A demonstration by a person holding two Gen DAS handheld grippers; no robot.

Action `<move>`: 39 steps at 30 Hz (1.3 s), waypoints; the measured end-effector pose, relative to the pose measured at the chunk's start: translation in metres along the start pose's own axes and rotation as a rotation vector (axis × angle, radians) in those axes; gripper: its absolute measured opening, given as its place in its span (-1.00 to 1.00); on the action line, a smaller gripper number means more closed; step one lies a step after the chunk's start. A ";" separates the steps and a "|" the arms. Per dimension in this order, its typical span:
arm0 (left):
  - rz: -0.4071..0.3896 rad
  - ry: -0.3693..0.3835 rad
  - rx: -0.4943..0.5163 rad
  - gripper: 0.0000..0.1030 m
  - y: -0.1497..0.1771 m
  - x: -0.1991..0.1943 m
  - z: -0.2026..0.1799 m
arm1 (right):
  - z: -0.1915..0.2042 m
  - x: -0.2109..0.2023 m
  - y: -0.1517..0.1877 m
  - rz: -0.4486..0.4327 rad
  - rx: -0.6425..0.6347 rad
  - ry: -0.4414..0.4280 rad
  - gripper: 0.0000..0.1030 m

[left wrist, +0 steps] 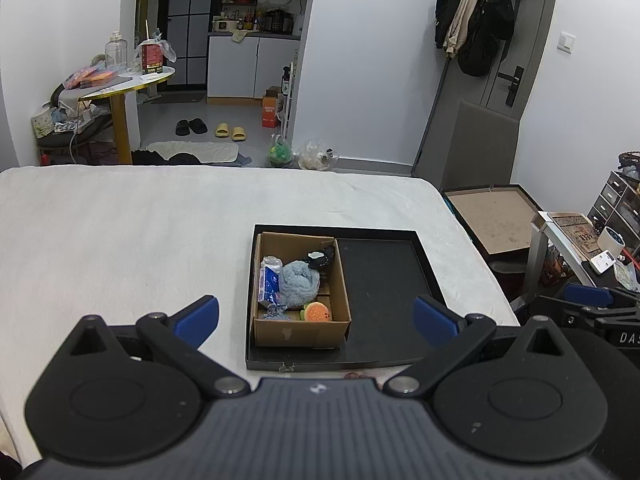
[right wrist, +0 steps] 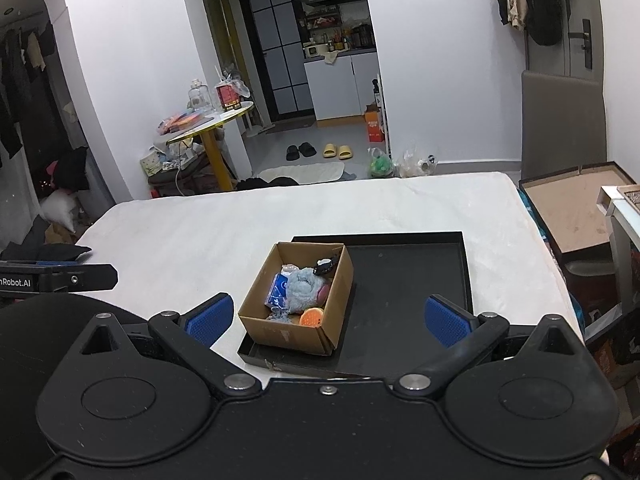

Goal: Organize soft objects

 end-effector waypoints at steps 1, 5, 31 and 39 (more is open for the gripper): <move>0.000 0.000 0.000 0.99 0.000 0.000 0.000 | -0.001 0.000 0.000 0.002 0.002 -0.002 1.00; 0.001 -0.001 0.002 0.99 0.000 -0.001 0.000 | -0.001 0.001 -0.001 0.007 0.003 0.000 1.00; 0.007 0.004 -0.001 0.99 0.000 0.000 -0.001 | -0.001 0.001 0.001 0.013 0.008 0.007 1.00; 0.006 0.001 0.004 0.99 0.000 0.000 -0.002 | -0.002 0.001 0.001 0.014 0.010 0.007 1.00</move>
Point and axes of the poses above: each gripper's, at about its wrist camera, not at the fingertips, and x roughly the way its jaws point, z to its left, y to its underside, the point moved 1 cm from there along x, roughly the way its jaws point, and after that the axes turned 3 degrees about z, right-handed, at the moved point
